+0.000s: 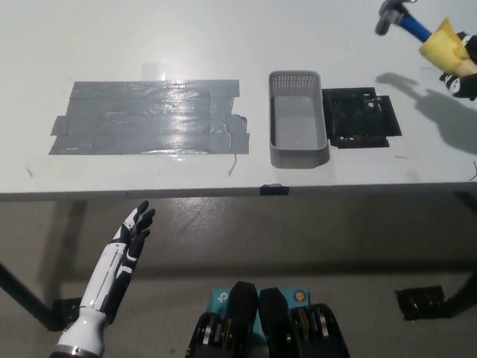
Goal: The robot picks the hammer with right hand and hits the black area on the desk and places it back.
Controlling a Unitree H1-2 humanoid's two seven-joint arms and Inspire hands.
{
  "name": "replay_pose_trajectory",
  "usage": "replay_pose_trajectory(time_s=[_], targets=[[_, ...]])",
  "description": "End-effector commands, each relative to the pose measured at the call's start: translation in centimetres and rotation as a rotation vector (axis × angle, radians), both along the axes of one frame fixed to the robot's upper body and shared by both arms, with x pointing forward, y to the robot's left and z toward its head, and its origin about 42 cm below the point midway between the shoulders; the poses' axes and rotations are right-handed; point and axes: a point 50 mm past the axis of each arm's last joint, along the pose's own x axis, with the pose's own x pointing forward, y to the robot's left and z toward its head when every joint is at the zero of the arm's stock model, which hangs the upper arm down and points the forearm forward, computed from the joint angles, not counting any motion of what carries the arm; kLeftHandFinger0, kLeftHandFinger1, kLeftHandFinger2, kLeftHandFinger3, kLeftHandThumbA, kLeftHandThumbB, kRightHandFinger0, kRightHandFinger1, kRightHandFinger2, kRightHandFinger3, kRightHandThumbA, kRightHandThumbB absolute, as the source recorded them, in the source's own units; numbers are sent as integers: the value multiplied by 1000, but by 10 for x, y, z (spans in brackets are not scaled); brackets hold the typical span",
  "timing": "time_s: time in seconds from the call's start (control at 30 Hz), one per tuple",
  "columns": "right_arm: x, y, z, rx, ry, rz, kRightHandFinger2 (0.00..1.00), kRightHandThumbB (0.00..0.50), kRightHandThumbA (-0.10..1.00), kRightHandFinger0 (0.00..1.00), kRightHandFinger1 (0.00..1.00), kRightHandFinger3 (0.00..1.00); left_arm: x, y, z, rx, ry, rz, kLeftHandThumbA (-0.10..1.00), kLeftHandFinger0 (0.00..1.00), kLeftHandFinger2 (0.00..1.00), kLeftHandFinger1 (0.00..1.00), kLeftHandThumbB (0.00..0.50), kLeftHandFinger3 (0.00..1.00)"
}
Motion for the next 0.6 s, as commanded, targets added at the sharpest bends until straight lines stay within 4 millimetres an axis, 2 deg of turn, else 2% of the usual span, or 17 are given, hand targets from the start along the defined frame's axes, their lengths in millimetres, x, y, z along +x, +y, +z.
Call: replay_pose_trajectory(time_s=[0.0,0.1,0.23,0.37,0.5,0.57], targets=[[-3,8,41,-69,-91,67,1000,134,-100,238,735,1000,3,3,15,9,-45,-17,1000,1000,1000,1000,6,1000],[-6,12,34,-116,-87,77,988,133,-100,242,726,1000,3,3,14,13,-48,-20,1000,1000,1000,1000,2,1000],[-11,20,20,-96,-56,119,939,133,-100,196,667,996,2,3,13,8,-61,-26,1000,1000,1000,1000,0,1000],[-14,24,8,-131,-50,138,973,124,-100,285,727,1000,2,3,14,0,-60,-19,1000,1000,1000,1000,0,1000],[-12,23,-2,-123,-31,144,975,109,-100,272,717,1000,2,3,14,0,-60,-15,1000,1000,1000,1000,7,1000],[-12,25,-5,-126,-22,141,953,116,-100,256,694,1000,2,3,14,-2,-64,-13,1000,1000,1000,1000,17,1000]])
